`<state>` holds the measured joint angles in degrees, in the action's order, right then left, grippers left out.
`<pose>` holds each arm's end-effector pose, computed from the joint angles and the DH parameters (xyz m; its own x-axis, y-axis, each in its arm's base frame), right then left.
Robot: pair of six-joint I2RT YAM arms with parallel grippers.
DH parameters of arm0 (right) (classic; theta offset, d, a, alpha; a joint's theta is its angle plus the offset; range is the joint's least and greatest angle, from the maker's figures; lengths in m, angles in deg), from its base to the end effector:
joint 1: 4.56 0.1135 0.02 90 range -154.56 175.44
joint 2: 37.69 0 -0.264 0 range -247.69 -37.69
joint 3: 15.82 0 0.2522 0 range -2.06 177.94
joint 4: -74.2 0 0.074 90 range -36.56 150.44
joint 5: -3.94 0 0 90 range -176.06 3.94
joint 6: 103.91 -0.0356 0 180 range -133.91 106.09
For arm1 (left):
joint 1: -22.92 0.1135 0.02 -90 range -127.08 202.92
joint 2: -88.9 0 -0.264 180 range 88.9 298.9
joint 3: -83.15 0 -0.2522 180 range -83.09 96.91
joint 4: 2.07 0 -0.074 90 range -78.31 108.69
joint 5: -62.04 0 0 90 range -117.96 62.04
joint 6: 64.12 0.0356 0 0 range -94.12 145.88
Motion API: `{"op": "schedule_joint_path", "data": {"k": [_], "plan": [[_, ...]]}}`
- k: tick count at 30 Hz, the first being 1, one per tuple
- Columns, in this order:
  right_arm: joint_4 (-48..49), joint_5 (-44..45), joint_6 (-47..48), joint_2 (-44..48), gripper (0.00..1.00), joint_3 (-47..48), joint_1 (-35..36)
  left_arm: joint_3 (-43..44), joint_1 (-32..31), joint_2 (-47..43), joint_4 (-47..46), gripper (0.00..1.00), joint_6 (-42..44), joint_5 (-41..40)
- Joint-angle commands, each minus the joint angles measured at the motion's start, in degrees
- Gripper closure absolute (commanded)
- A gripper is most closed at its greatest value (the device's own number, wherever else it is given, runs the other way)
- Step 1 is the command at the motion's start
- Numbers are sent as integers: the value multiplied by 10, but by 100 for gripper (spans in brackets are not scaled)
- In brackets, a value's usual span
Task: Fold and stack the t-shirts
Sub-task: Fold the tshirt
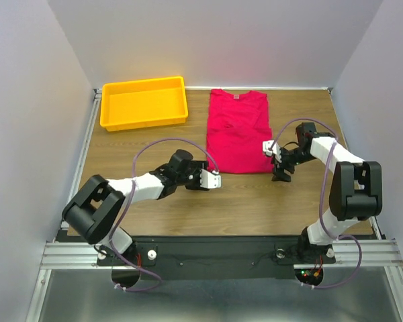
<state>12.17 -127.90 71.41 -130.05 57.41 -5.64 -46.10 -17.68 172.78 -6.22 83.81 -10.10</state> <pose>0.2850 0.0184 0.1953 0.0075 -0.7428 -0.6695 -0.9919 0.0795 -0.0994 0.2187 -0.2019 0.1859 0.5022 0.6319 -0.5904 0.7488 0.0238 0.6624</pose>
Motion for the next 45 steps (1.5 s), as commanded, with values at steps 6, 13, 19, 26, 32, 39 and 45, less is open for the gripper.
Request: {"op": "schedule_joint_path", "data": {"k": [6, 13, 19, 26, 32, 39, 45], "plan": [[8, -14, 12, -46, 23, 51, 2, 74, 1, 81, -27, 38, 118, 36], [8, -13, 15, -56, 24, 46, 2, 104, 1, 114, -15, 40, 139, 37], [7, -14, 7, -59, 25, 50, 2, 156, 3, 154, 45, 49, 151, 36], [5, -1, 1, -54, 25, 53, 2, 166, 3, 167, 77, 57, 158, 23], [-5, 7, 1, -61, 24, 67, 2, 158, 2, 153, 82, 55, 155, 19], [-9, 26, -3, -84, 25, 76, 10, 154, 1, 140, 86, 52, 162, 9], [-9, 52, -16, -104, 27, 80, 41, 165, 2, 155, 96, 52, 155, 11]]}}
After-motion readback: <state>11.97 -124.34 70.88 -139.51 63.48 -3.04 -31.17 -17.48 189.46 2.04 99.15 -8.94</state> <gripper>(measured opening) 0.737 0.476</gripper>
